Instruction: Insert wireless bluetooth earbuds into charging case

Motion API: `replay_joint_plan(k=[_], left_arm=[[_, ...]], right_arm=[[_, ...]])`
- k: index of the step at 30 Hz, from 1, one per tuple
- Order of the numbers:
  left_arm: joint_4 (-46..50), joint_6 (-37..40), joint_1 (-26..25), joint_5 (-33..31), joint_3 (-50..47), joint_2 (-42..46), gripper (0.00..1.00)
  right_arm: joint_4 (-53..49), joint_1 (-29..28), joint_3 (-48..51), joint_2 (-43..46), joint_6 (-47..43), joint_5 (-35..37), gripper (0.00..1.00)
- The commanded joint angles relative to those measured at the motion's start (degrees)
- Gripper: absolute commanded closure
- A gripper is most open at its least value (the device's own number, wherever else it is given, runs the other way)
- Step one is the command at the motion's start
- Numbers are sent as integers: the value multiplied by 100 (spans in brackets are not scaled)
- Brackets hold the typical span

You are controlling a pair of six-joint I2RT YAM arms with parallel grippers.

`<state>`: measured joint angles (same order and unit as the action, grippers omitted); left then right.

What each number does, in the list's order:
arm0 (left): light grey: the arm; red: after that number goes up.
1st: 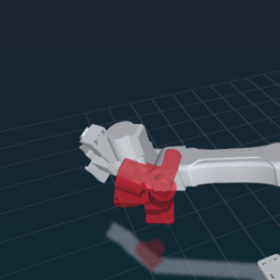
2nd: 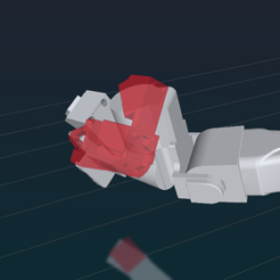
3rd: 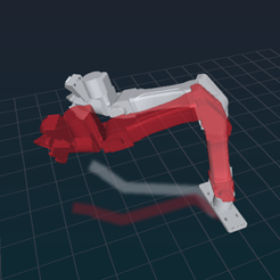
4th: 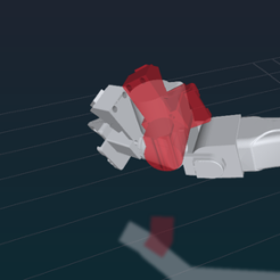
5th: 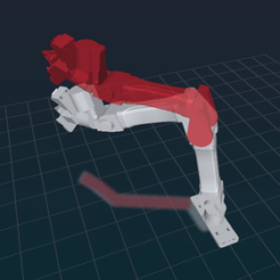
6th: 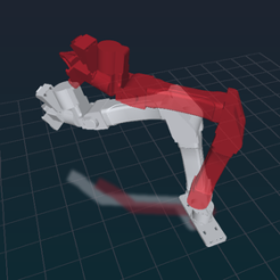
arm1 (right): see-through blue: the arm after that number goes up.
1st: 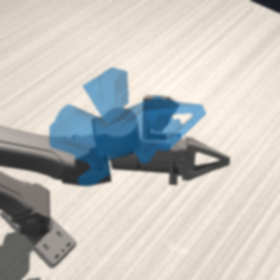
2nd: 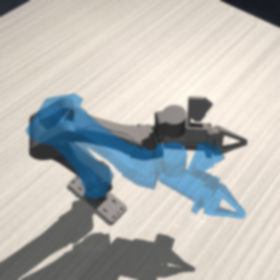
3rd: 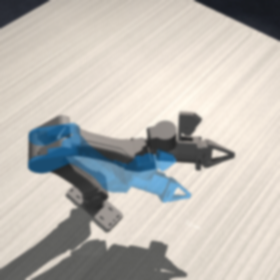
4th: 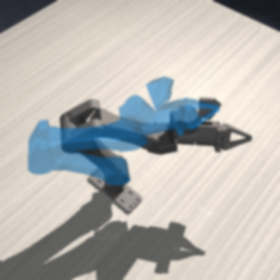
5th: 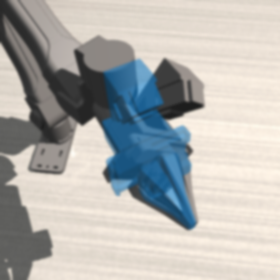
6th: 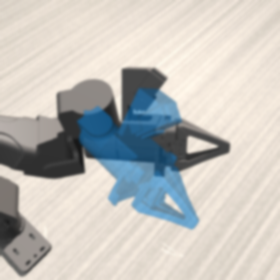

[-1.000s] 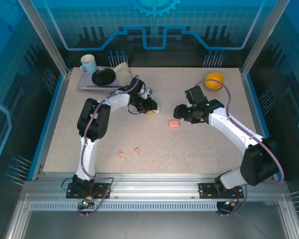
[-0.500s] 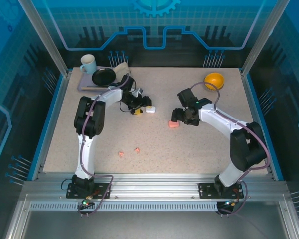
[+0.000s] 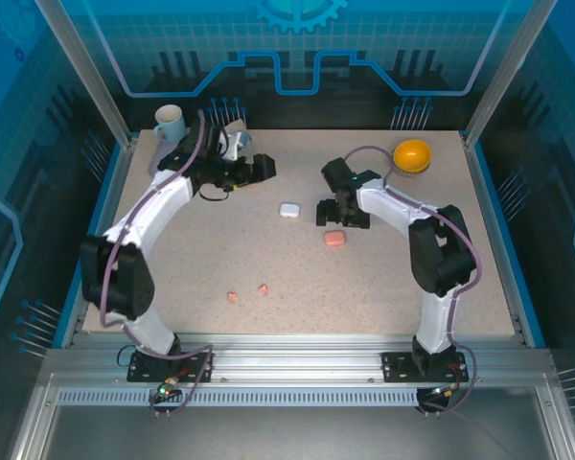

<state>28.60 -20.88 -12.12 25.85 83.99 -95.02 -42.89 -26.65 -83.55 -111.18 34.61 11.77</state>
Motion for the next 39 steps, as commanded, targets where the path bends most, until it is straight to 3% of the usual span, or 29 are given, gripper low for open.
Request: replay_joint_plan(k=[1,4,9,16,39], left_arm=[[-417,-11,22,-1008,-618,350,1],[-717,-282,159,-1270,-1020,655,1],[-1177,-811,615,-852,-1499,1050,1],[-1476,-1167,903,-1316,-2015,1688,1],[-1744,-1418,913,-679,-2220,1720,1]], right_arm=[[-441,-98,-325,-289,-156,-65,8],[-530,-138,-438,-467,-199,-96,9],[-553,-170,-469,-667,-252,-162,13],[-570,-239,-489,-844,-244,-189,17],[-317,-296,125,-677,106,-412,26]])
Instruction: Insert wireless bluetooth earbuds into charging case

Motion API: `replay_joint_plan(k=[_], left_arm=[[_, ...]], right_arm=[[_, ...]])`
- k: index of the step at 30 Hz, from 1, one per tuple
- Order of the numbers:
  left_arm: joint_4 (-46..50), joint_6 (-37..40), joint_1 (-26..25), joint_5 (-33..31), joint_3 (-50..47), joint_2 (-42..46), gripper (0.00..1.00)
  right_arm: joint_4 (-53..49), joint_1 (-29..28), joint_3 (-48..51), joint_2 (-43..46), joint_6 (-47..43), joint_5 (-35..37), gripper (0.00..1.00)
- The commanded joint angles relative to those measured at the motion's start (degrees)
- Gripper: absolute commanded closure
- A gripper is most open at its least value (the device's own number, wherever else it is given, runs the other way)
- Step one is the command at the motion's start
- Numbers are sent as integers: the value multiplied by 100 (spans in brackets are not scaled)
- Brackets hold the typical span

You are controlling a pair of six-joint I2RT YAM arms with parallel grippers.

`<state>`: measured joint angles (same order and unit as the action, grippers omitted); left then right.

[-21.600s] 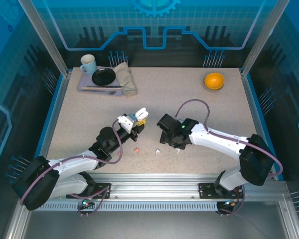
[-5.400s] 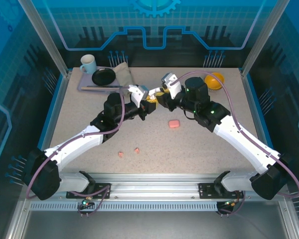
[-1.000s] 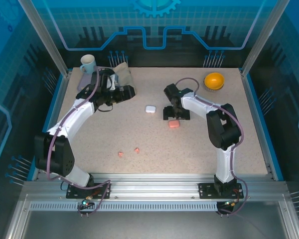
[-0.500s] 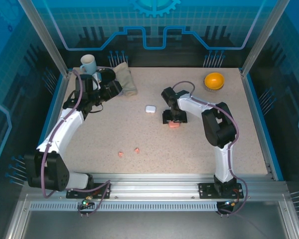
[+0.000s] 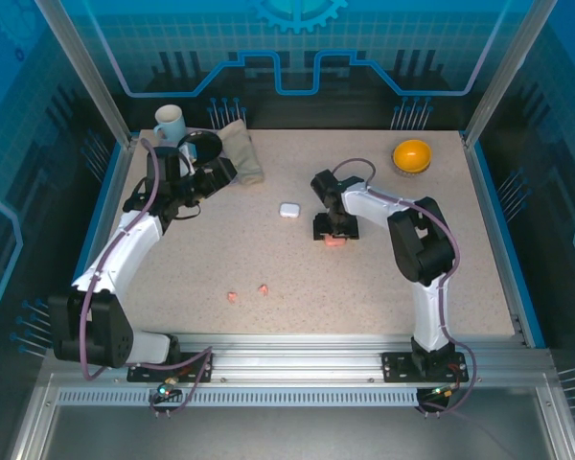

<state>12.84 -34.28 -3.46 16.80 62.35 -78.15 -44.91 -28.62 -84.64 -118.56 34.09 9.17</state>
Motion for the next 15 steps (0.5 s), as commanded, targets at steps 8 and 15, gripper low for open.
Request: replay_joint_plan(k=[8,15], left_arm=[[-431,-217,48,545,-252,-16,1],[-1104,-426,-119,842,-773,55,1]], right_arm=[[-192,-134,106,-67,293,-191,37],[-196,-355,239,309,1104,-77,47]])
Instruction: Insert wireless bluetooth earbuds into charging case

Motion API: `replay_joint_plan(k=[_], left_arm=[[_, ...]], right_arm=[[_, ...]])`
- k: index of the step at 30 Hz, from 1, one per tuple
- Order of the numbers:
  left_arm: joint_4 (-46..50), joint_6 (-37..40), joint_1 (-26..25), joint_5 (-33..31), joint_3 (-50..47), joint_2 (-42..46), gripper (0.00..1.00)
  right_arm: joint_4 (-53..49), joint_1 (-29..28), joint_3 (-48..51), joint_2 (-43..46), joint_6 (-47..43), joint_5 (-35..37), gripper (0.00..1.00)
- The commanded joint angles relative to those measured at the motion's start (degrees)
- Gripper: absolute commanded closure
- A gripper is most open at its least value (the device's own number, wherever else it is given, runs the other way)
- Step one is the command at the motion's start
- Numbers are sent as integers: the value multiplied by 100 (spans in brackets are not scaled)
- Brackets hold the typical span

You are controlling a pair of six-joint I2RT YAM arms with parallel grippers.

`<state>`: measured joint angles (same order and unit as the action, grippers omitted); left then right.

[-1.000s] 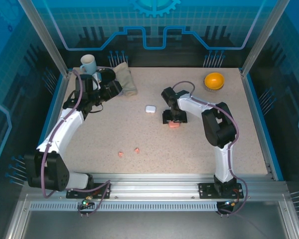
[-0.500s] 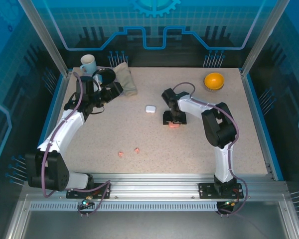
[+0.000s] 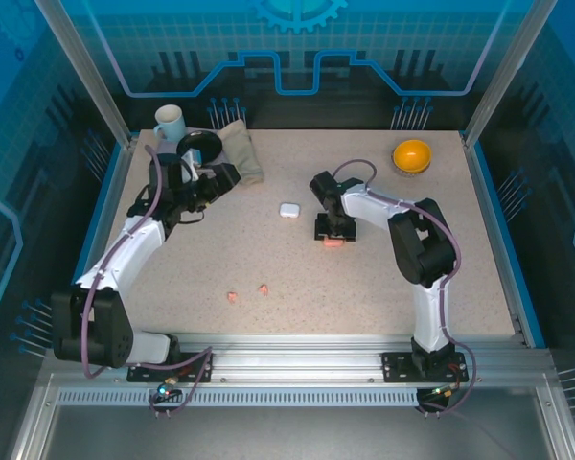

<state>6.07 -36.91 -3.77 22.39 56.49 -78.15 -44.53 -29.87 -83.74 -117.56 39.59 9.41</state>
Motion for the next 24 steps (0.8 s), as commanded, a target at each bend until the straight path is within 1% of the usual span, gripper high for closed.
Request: replay_joint_plan(k=[1,3,6,8,11,16,20,24], left_arm=[[-572,-193,-158,294,-289,46,1],[-821,-241,-319,268,-490,12,1],[-1497,-423,-616,175,-892,-55,1],[-1867,-475,-869,-16,-1112,-107,1],[-2434,-457,-1198,-212,-1417,-185,1],[-3436,-512,-1510,-408,-1978,-318,2],[-4183,-562,-1773,-446,-2224,-605,7],[-4753,-641,-2007,-436,-2200,-1058,13]], right_arm=[[-203,-270,183,281,754,-102,48],[-94,-371,290,456,1160,-118,49],[45,-471,449,673,1822,-154,49],[216,-511,599,843,2326,-212,49],[421,-511,714,1055,2992,-251,49],[505,-408,597,1257,3710,-237,50],[772,-336,586,1405,4247,-355,50],[1064,-280,580,1439,4592,-580,50]])
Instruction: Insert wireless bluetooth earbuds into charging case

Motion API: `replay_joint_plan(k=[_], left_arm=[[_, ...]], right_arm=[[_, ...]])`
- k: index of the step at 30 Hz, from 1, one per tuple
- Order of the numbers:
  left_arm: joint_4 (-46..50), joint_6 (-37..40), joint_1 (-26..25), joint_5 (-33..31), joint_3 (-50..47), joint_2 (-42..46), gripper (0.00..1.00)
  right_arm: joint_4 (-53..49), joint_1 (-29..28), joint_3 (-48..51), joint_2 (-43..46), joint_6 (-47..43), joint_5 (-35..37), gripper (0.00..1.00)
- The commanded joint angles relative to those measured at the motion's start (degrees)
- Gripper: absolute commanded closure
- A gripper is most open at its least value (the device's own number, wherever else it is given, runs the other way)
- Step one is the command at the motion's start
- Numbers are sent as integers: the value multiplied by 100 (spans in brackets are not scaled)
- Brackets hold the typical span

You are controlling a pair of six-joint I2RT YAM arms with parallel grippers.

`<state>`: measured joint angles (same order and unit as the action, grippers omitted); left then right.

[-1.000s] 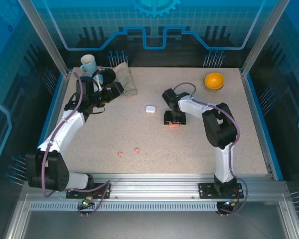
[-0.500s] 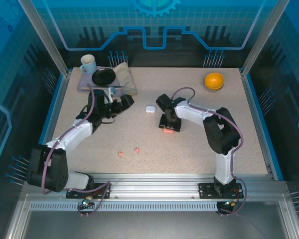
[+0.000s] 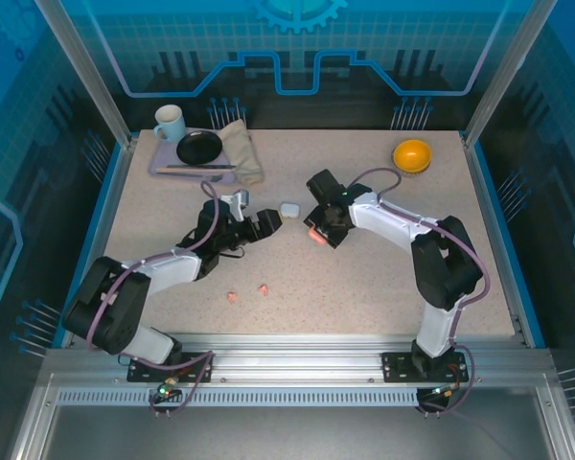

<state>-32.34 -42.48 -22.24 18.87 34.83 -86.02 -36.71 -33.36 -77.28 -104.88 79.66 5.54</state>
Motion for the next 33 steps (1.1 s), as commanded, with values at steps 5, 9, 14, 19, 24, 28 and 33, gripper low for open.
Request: replay_joint_plan(k=[5,9,14,19,24,28,33], left_arm=[[-1620,-265,-353,180,122,-890,26],[-1875,-348,-457,354,295,-1223,30],[-1992,-399,-594,419,523,-1530,31],[-2108,-494,-719,476,768,-1792,34],[-2119,-542,-823,479,978,-1966,38],[-2134,-560,-865,449,1092,-2071,40],[-2112,-577,-872,487,1234,-2183,45]], right_arm=[[611,138,47,242,844,-437,50],[759,225,99,300,946,-541,50],[823,286,107,345,955,-611,51],[896,296,152,391,973,-641,52],[930,298,211,428,981,-668,52],[954,295,273,475,982,-677,53],[1011,309,339,525,998,-685,53]])
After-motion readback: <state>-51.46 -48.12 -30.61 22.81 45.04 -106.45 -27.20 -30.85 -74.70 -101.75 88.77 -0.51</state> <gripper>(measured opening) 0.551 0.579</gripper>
